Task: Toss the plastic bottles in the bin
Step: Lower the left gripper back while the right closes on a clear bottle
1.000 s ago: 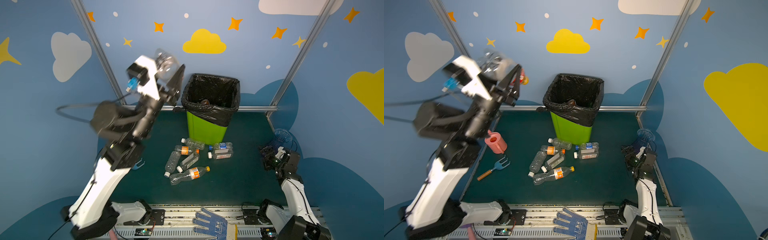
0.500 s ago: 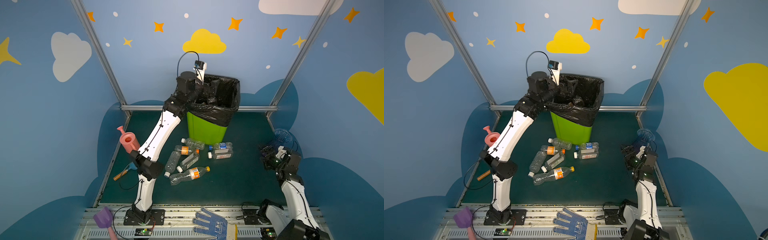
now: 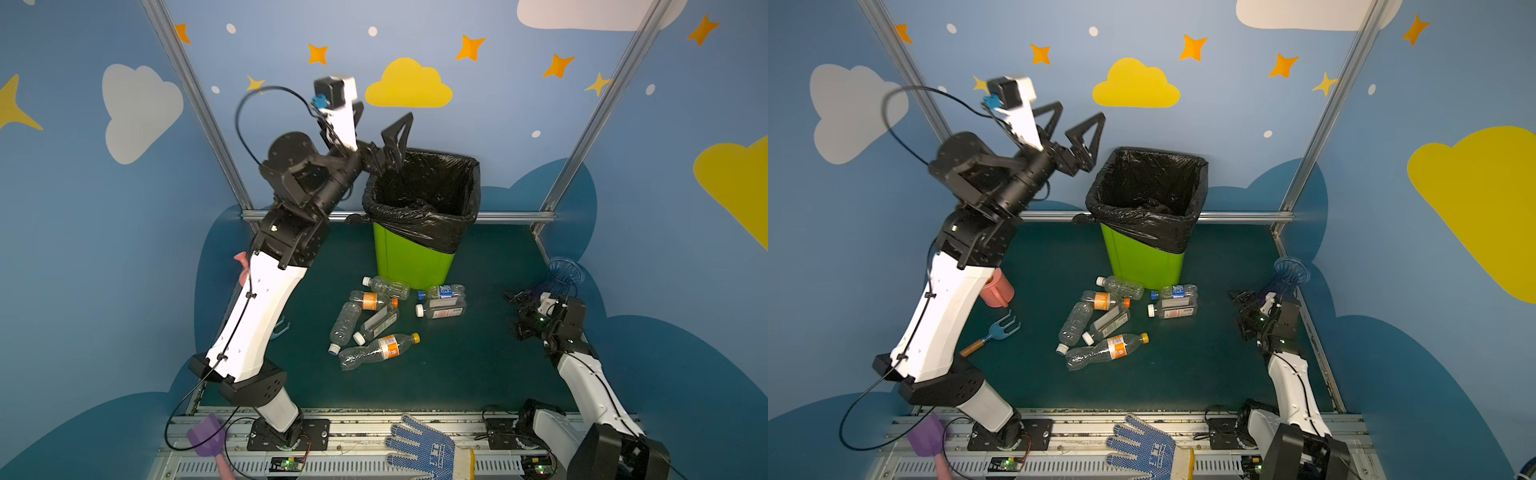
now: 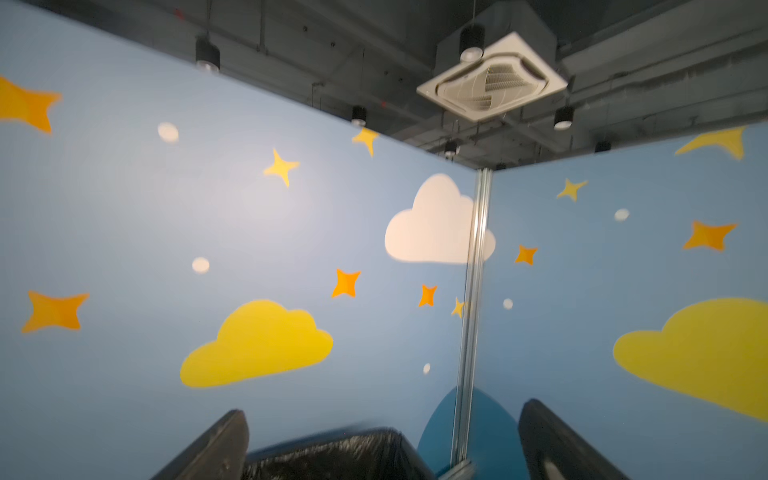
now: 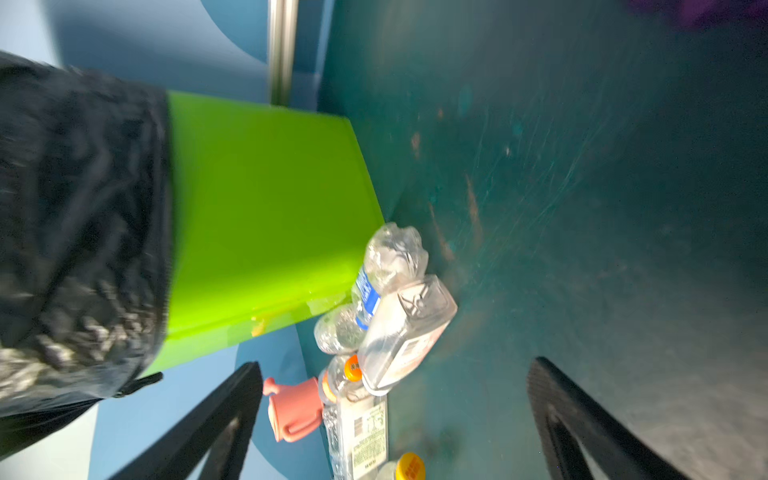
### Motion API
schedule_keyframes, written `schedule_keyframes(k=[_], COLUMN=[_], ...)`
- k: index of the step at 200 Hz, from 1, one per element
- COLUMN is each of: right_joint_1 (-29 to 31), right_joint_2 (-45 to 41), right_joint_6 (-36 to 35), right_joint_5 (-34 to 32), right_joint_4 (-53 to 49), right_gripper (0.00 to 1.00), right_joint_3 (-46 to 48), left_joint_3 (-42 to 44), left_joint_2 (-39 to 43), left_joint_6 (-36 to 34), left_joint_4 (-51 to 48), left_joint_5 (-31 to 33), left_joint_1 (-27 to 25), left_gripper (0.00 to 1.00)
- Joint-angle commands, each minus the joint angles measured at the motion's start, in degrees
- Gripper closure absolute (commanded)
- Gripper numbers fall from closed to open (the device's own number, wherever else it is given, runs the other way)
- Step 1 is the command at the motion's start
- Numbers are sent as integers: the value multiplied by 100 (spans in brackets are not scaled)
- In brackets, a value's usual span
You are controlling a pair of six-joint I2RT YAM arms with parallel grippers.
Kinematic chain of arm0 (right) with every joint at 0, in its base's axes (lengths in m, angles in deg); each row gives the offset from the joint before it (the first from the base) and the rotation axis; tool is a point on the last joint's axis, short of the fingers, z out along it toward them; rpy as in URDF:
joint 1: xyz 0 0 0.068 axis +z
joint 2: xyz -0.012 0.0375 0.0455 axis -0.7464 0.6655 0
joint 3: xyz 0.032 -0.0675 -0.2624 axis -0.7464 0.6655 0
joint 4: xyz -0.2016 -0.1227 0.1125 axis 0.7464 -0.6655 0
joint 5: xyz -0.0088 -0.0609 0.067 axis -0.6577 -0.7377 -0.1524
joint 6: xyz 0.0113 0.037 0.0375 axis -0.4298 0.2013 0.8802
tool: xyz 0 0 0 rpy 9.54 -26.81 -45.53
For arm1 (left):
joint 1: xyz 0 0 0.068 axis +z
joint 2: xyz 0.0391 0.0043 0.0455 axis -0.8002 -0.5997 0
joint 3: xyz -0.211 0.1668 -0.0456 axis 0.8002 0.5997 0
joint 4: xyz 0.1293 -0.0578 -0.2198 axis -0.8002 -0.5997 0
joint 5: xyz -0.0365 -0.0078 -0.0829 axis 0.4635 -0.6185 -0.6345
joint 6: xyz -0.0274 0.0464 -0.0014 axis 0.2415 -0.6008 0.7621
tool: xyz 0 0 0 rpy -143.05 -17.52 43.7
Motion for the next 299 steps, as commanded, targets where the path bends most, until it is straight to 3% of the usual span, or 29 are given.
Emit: schedule_keyframes(k=[1, 57, 99, 135, 201, 273, 299], right_joint_1=[579, 2138, 2738, 3101, 3325, 3286, 3214], right_joint_2=[456, 1915, 2656, 2994, 3468, 3603, 3646], right_joint_6=[305, 739, 930, 946, 888, 365, 218], right_joint_5=[-451, -1501, -1996, -2223, -2400, -2340, -2322], right_joint_4=[91, -416, -917, -1304, -1611, -1733, -1735], right_gripper=[2, 2, 2, 4, 11, 36, 41], right_joint_3=[-215, -1337, -2059, -2429, -2673, -2546, -2429], left_joint_3=[1878, 5103, 6929, 8020, 8573, 8656, 8660], left_joint_2=[790, 2848, 4063, 4824, 5575, 5623, 5634], left_joint_6=[-126, 26, 773, 1472, 1711, 1734, 1708], left_joint_4=[1214, 1176, 538, 132, -398, -510, -511], left_joint_5=[431, 1684, 2456, 2610, 2834, 2801, 2784], left_joint_1=[-4, 59, 227, 365, 505, 639, 691], left_gripper=[0, 0, 0, 0, 0, 0, 0])
